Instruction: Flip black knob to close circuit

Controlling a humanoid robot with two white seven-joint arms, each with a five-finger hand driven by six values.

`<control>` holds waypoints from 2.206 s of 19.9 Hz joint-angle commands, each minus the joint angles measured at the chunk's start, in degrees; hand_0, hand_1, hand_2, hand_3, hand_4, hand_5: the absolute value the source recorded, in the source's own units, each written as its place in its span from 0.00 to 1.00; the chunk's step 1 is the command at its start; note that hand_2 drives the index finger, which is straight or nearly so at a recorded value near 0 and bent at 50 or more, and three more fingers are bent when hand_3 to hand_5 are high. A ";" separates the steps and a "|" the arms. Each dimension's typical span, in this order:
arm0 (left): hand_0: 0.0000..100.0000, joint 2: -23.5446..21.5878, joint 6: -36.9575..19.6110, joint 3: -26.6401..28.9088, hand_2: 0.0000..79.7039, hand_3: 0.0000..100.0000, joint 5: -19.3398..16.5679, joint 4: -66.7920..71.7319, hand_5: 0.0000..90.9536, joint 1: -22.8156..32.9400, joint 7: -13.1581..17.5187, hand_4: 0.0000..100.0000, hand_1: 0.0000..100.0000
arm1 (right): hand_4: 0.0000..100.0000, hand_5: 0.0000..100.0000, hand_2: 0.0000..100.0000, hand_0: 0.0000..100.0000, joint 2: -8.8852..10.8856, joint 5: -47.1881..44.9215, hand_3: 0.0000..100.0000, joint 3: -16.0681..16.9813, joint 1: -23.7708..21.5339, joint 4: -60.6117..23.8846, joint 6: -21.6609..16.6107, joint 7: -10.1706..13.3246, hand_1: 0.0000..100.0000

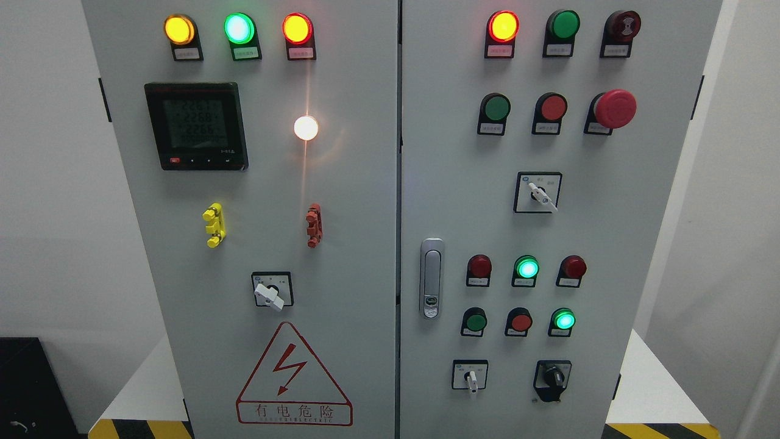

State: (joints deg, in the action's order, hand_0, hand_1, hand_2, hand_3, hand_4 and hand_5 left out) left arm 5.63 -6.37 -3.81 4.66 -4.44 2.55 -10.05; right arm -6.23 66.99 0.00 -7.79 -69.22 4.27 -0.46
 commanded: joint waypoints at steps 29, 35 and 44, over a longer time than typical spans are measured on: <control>0.12 0.00 -0.05 -0.06 0.00 0.00 0.00 -0.04 0.00 0.00 0.03 0.00 0.56 | 0.93 0.94 0.91 0.00 -0.97 4.46 1.00 4.13 9.81 -27.90 6.02 -10.44 0.00; 0.12 0.00 -0.05 0.03 0.00 0.00 0.00 0.05 0.00 0.00 0.03 0.00 0.56 | 0.93 0.94 0.91 0.00 -0.97 7.27 1.00 5.98 14.46 -27.72 6.02 -13.33 0.00; 0.12 0.00 -0.05 0.03 0.00 0.00 0.00 0.05 0.00 0.00 0.03 0.00 0.56 | 0.93 0.94 0.91 0.00 -0.80 7.45 1.00 8.00 16.05 -29.39 5.93 -15.35 0.00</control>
State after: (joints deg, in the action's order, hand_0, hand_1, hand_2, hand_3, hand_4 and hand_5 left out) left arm 5.63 -6.37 -3.81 4.66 -4.45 2.55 -10.04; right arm -7.10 74.03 5.96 6.64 -96.59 10.25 -15.04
